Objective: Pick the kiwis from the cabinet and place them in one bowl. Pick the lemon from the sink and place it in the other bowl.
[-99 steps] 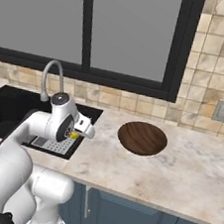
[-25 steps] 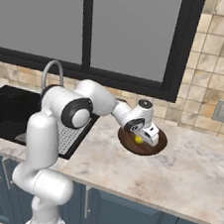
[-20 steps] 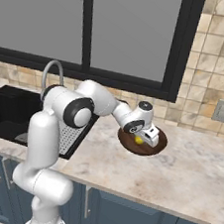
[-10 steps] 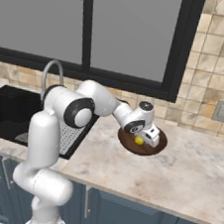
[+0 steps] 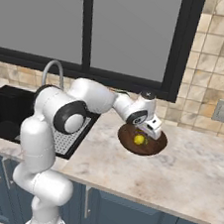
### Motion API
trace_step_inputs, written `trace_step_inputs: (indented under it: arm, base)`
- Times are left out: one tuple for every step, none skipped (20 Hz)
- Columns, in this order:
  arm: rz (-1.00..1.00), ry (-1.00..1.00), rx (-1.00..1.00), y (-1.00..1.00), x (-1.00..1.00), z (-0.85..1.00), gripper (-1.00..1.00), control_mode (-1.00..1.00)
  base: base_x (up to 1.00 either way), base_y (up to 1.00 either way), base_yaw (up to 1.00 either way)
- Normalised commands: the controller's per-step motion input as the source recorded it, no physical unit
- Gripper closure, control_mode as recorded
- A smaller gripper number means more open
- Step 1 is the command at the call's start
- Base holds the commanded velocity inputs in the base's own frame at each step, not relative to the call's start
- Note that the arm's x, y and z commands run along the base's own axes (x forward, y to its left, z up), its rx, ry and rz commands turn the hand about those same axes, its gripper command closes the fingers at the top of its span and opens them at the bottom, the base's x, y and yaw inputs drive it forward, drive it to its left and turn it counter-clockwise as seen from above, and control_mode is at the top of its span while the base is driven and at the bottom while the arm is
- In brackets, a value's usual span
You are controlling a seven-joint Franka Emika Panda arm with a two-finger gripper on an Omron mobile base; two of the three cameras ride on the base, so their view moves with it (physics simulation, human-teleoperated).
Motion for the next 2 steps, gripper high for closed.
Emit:
trace_step_inputs:
  arm:
    - [0.00,0.00,0.00,0.20,-0.44,0.74,-1.00,-1.00]
    - [0.00,0.00,0.00,0.34,-0.52,0.67,-1.00,-1.00]
  base:
    - [0.00,0.00,0.00]
    - [0.00,0.00,0.00]
